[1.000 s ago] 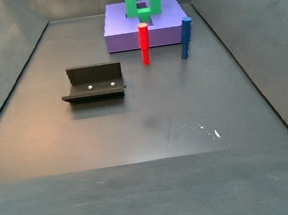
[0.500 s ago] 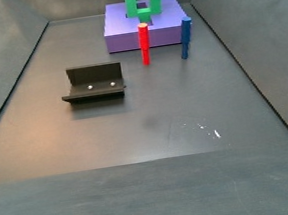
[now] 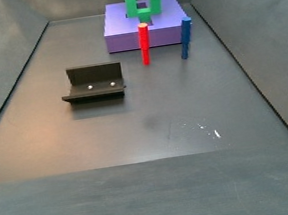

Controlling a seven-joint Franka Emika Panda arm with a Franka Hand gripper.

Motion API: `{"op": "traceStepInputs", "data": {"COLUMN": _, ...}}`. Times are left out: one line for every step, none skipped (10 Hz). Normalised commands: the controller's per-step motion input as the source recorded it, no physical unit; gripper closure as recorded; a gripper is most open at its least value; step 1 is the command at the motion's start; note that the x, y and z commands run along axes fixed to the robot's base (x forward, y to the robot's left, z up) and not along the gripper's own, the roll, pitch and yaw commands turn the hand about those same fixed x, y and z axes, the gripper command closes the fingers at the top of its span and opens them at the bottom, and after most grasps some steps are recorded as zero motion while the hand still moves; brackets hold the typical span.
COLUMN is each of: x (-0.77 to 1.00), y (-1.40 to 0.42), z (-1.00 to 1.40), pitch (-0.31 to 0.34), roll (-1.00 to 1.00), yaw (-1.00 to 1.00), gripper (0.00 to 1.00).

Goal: Pick up the brown object. Move up. Move to above the board. Insert the brown object.
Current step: Insert the brown object.

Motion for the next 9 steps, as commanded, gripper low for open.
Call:
{"op": "traceStepInputs", "data": {"x": 0.17, "y": -0.14, "z": -0.29, "pitch": 0.060, "roll": 0.00, "yaw": -0.82, "gripper": 1.00}}
{"op": "traceStepInputs", "data": {"x": 0.22, "y": -0.20, "z": -0.26, "pitch": 0.004, "roll": -0.04, "yaw": -0.76, "gripper": 1.00}}
{"op": "traceStepInputs", "data": {"x": 0.14, "y": -0.21, "z": -0.18, "pitch": 0.000, "roll": -0.09, "yaw": -0.76, "gripper": 1.00}}
{"op": "traceStepInputs", "data": {"x": 0.11, "y": -0.15, "z": -0.13, "pitch": -0.001, "roll": -0.18, "yaw": -0.73, "gripper": 1.00}}
{"op": "traceStepInputs", "data": {"x": 0.25, "y": -0.08, "z": -0.19, "pitch": -0.010, "roll": -0.25, "yaw": -0.61, "gripper": 1.00}}
{"op": "traceStepInputs", "data": {"x": 0.38, "y": -0.05, "z": -0.45, "pitch": 0.000, "roll": -0.18, "yaw": -0.57, "gripper": 1.00}}
{"op": "traceStepInputs", "data": {"x": 0.32, "y": -0.06, "z": -0.37, "pitch": 0.000, "roll": -0.20, "yaw": -0.60, "gripper": 1.00}}
{"op": "traceStepInputs", "data": {"x": 0.37, "y": -0.06, "z": -0.39, "pitch": 0.000, "roll": -0.20, "yaw": -0.56, "gripper": 1.00}}
{"op": "traceStepInputs", "data": {"x": 0.42, "y": -0.11, "z": -0.60, "pitch": 0.057, "roll": -0.07, "yaw": -0.58, "gripper": 1.00}}
